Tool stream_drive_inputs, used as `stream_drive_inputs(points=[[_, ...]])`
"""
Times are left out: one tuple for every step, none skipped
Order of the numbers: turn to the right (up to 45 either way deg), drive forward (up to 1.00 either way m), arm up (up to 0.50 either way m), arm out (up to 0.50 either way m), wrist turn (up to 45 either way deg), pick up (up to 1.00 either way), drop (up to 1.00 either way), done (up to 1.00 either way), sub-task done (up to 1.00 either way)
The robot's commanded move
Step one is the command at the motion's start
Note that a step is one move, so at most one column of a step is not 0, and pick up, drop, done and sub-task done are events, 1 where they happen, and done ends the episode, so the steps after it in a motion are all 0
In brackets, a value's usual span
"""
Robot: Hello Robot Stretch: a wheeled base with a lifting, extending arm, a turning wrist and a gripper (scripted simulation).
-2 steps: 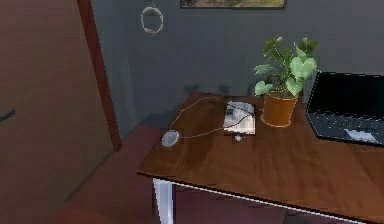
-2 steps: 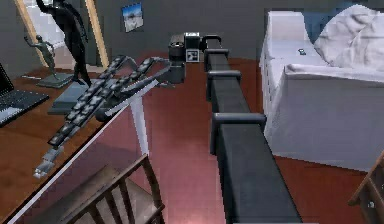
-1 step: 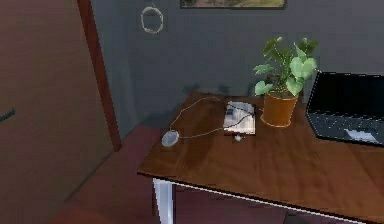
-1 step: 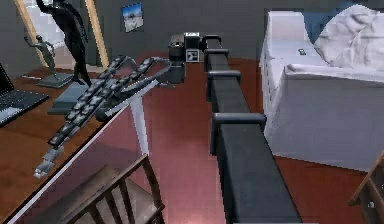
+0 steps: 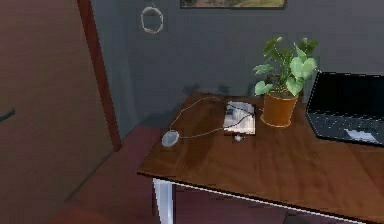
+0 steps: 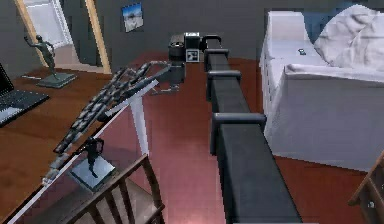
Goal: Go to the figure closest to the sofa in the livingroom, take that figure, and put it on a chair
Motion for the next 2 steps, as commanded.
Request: stream_drive_inputs(points=[[0.0,0.00,0.00,-0.10,0.0,0.00,0.00,0.00,0.00],[0.0,0.00,0.00,0.00,0.0,0.00,0.00,1.00,0.00]])
